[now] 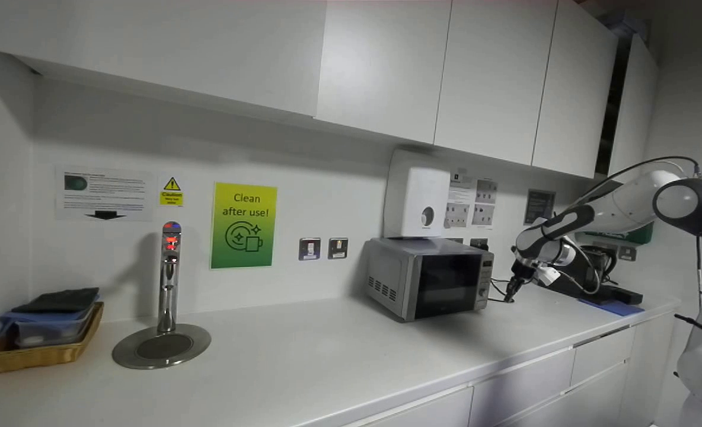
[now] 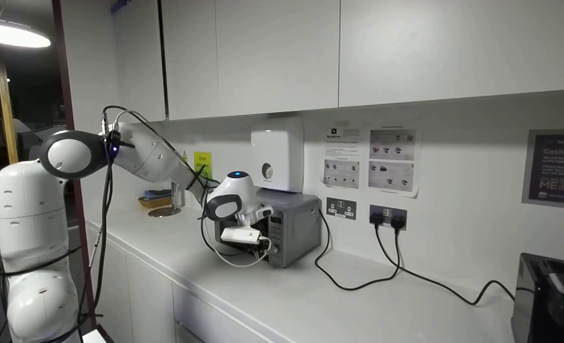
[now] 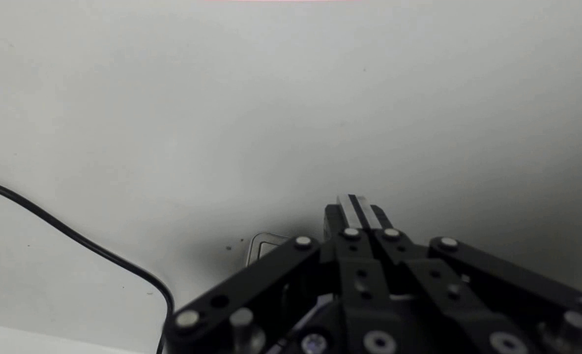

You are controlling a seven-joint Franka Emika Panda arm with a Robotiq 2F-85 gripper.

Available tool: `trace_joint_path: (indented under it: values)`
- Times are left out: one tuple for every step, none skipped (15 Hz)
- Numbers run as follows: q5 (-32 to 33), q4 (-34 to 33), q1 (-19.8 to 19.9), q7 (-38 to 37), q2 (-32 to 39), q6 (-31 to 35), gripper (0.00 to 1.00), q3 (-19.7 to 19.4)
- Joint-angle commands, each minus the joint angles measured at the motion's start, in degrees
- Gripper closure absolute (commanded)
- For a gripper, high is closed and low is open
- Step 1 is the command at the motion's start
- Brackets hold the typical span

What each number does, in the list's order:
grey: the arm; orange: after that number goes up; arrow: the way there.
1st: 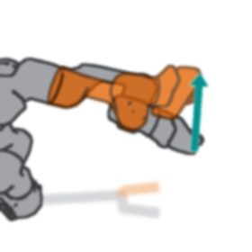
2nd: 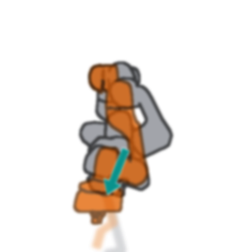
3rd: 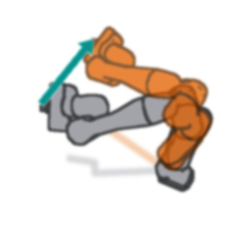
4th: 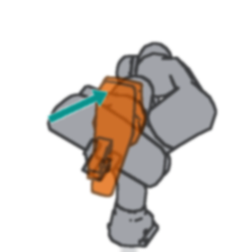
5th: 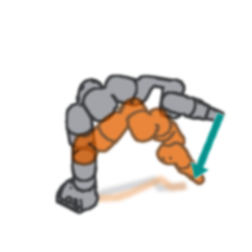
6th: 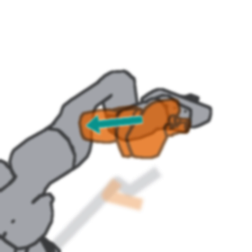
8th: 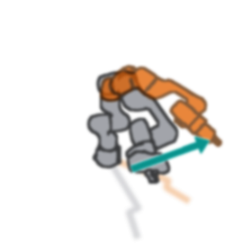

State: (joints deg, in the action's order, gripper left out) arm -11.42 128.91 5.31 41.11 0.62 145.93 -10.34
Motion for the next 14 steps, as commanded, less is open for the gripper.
trace_joint_path:
  values:
    - [-2.95, -0.59, 1.15, 4.39, 0.98, 2.39, 1.0, 1.33]
    - [-2.75, -0.46, 1.26, 4.22, 0.61, 1.46, 1.0, 1.38]
    - [-1.67, -0.47, 1.35, 3.18, 0.31, 0.32, 1.0, 1.33]
    - [-0.9, -0.02, 1.06, 1.41, 0.54, 0.78, 0.99, 1.57]
    - [-0.9, -0.02, 1.08, 1.41, 0.54, 0.76, 0.99, 1.56]
    - [-0.9, -0.02, 1.09, 1.41, 0.54, 0.76, 0.99, 1.56]
    - [-0.9, -0.02, 1.1, 1.41, 0.54, 0.76, 0.99, 1.56]
    - [-0.9, -0.02, 1.1, 1.41, 0.54, 0.76, 0.99, 1.56]
    - [-0.9, -0.02, 1.11, 1.41, 0.54, 0.76, 0.99, 1.56]
    - [-0.9, -0.02, 1.11, 1.41, 0.54, 0.76, 1.0, 1.56]
    - [-2.4, 0.45, 1.03, 2.42, 0.24, 1.42, 1.0, 1.74]
    - [-2.92, 1.02, 1.02, 3.09, 0.07, 1.9, 1.0, 1.86]
    - [-3.69, 1.88, 1.06, 4.19, -0.18, 2.69, 1.0, 1.96]
    - [-4.04, 2.55, 1.1, 4.62, -0.29, 3.13, 1.0, 2.03]
